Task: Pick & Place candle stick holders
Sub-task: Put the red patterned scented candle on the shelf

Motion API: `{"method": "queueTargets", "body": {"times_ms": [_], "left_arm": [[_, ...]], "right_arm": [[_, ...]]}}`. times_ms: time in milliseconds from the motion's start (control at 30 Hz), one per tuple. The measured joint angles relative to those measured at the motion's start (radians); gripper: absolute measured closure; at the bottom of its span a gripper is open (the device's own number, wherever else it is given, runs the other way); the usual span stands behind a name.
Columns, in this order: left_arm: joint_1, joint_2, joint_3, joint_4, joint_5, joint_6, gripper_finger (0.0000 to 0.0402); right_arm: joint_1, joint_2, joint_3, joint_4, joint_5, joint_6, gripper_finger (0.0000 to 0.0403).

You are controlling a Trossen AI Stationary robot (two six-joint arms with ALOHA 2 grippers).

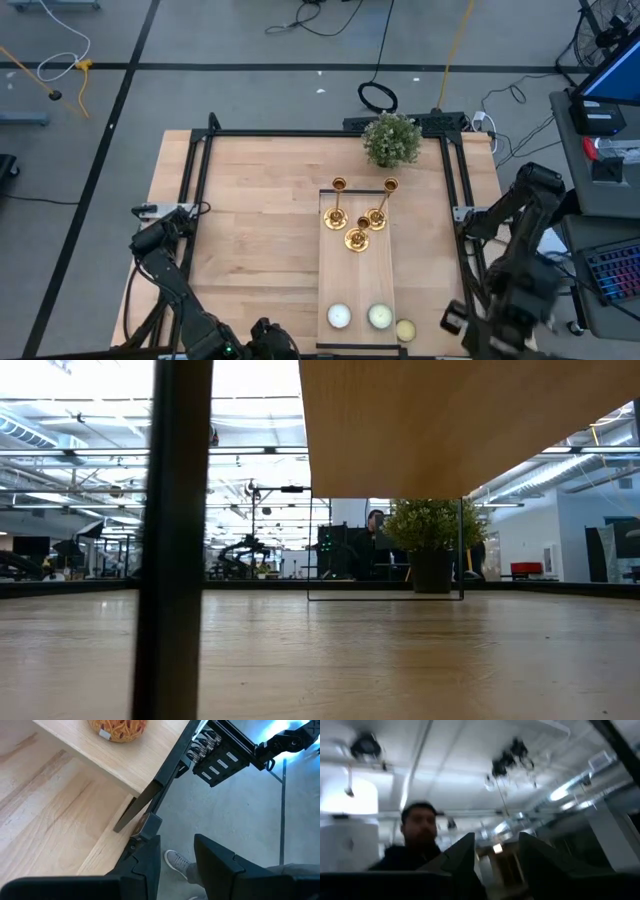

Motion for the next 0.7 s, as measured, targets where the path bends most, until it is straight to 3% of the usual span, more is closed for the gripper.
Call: {"method": "queueTargets", "body": {"times_ms": [67, 200, 267, 400, 533, 700], "left_arm": [[0.0, 0.0, 0.0, 0.0, 0.0, 0.0, 0.0279], [0.0, 0.0, 0.0, 0.0, 0.001, 0.002, 0.028], [0.0, 0.0, 0.0, 0.0, 0.001, 0.003, 0.0279], [0.0, 0.0, 0.0, 0.0, 0.001, 0.003, 0.0279], [0.0, 0.0, 0.0, 0.0, 0.001, 0.004, 0.028], [0.0, 0.0, 0.0, 0.0, 0.001, 0.004, 0.0279]], "right_arm": [[0.006, 0.0, 0.112, -0.272, 0.029, -0.01, 0.0259], [0.03, 0.016, 0.304, -0.853, 0.234, 0.092, 0.0268], [0.043, 0.021, 0.337, -1.038, 0.319, 0.181, 0.027], [0.064, 0.021, 0.339, -1.23, 0.448, 0.303, 0.0261], [0.086, 0.021, 0.339, -1.4, 0.547, 0.408, 0.0226], [0.1, 0.021, 0.339, -1.596, 0.591, 0.602, 0.0171]]}}
